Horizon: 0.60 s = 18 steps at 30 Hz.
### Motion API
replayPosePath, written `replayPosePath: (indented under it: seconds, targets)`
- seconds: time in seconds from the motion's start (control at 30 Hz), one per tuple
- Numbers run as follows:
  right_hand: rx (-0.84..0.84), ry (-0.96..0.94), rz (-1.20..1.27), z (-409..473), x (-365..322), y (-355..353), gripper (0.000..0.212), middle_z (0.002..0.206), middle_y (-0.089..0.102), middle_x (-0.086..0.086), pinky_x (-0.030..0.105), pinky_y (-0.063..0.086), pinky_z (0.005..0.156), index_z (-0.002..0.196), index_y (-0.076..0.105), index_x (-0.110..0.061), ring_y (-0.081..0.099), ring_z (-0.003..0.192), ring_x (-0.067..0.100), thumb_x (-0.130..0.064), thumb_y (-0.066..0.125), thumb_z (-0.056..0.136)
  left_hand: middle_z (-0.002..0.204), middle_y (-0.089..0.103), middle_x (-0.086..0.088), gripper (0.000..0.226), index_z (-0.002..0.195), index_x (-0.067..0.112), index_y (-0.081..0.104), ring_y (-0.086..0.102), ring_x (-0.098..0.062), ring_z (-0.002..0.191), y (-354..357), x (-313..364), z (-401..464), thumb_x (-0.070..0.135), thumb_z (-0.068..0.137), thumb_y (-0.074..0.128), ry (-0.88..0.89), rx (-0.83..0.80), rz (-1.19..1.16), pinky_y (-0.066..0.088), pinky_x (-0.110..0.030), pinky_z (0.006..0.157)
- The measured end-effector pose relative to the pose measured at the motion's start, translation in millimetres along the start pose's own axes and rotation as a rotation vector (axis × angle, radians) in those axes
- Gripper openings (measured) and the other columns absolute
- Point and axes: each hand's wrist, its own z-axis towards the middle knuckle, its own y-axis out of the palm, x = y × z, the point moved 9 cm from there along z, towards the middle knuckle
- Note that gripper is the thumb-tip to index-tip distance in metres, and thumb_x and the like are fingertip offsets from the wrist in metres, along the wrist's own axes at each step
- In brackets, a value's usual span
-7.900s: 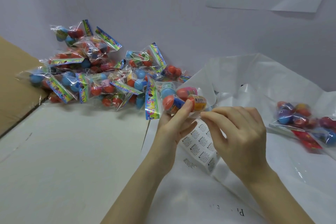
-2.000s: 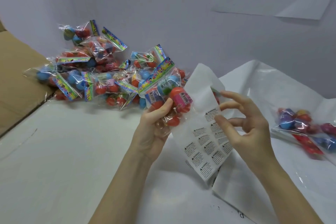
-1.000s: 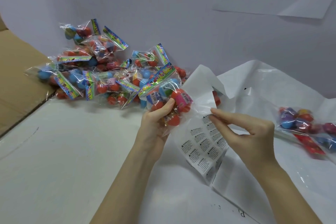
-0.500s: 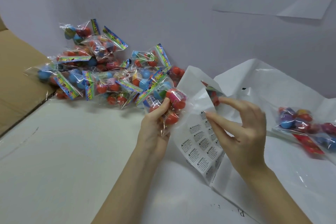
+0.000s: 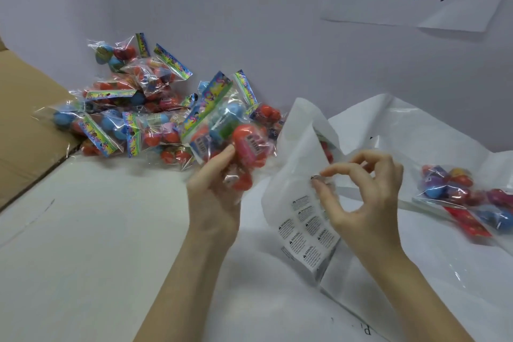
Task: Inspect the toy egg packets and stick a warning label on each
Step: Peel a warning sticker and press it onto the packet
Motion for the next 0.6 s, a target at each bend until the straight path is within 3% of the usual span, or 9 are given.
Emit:
replayPosePath:
  seconds: [0.07,0.13,0.2,0.27,0.33,0.43,0.5,0.6]
  targets:
    - [-0.03,0.007,-0.001,-0.4,1.8,5.5,0.011,0.09,0.043,0.0,0.014,0.031,0.08,0.079,0.07,-0.012,0.033,0.089,0.008,-0.02,0.07,0.071,0.067,0.068,0.004,0.022,0.066,0.018,0.075,0.065,-0.01,0.062,6.1,-4.1,-4.3,0.019,0.045,0.073,-0.108,-0.113,-0.067,0.051,-0.021,0.064]
    - [-0.075,0.005,0.018,-1.7,4.2,11.3,0.009,0.088,0.046,-0.002,0.017,0.032,0.079,0.078,0.071,-0.013,0.035,0.087,0.008,-0.017,0.069,0.07,0.068,0.067,0.002,0.026,0.067,0.017,0.075,0.065,-0.013,0.064,11.2,-9.4,-7.7,0.02,0.042,0.077,-0.193,-0.178,-0.058,0.053,-0.025,0.068]
    - [-0.136,-0.015,0.031,-3.9,3.4,18.6,0.009,0.084,0.049,-0.004,0.021,0.033,0.079,0.076,0.071,-0.014,0.039,0.086,0.01,-0.015,0.069,0.068,0.068,0.07,0.001,0.017,0.067,0.015,0.076,0.067,-0.015,0.066,18.8,-19.6,-10.3,0.017,0.051,0.072,-0.262,-0.228,-0.003,0.056,-0.031,0.074]
    - [-0.199,-0.03,0.024,-6.6,2.7,26.1,0.01,0.083,0.05,-0.005,0.015,0.029,0.083,0.077,0.07,-0.014,0.041,0.085,0.009,-0.016,0.068,0.068,0.074,0.072,-0.003,0.016,0.072,0.014,0.077,0.069,-0.019,0.074,24.3,-30.8,-11.7,0.018,0.063,0.065,-0.311,-0.242,0.035,0.049,-0.045,0.091]
    - [-0.25,-0.03,0.012,-8.9,3.6,32.8,0.011,0.084,0.053,-0.003,0.01,0.024,0.085,0.079,0.071,-0.014,0.043,0.086,0.01,-0.017,0.068,0.069,0.08,0.072,-0.007,0.019,0.078,0.012,0.077,0.068,-0.022,0.082,23.5,-35.5,-10.3,0.011,0.061,0.07,-0.314,-0.208,0.028,0.041,-0.052,0.1]
    - [-0.303,-0.048,-0.015,-13.4,5.1,40.4,0.01,0.085,0.058,0.001,0.023,0.03,0.083,0.076,0.071,-0.014,0.052,0.085,0.019,-0.008,0.075,0.069,0.089,0.072,-0.01,0.034,0.083,0.011,0.076,0.069,-0.023,0.085,15.7,-36.6,-6.2,0.019,0.05,0.073,-0.306,-0.121,-0.055,0.04,-0.052,0.101]
    - [-0.331,-0.051,-0.011,-15.1,5.8,43.6,0.015,0.086,0.06,0.002,0.032,0.035,0.079,0.074,0.07,-0.014,0.054,0.084,0.023,-0.003,0.078,0.067,0.092,0.071,-0.011,0.033,0.082,0.012,0.077,0.069,-0.021,0.086,13.4,-35.6,-5.4,0.021,0.051,0.071,-0.287,-0.082,-0.045,0.043,-0.05,0.098]
    - [-0.345,-0.088,-0.047,-15.4,3.9,43.4,0.014,0.096,0.062,0.005,0.025,0.026,0.081,0.069,0.07,-0.015,0.045,0.094,0.015,-0.005,0.078,0.064,0.099,0.068,-0.013,0.034,0.089,0.011,0.074,0.065,-0.019,0.088,11.5,-37.0,-4.8,0.021,0.057,0.067,-0.281,-0.052,-0.02,0.044,-0.044,0.094]
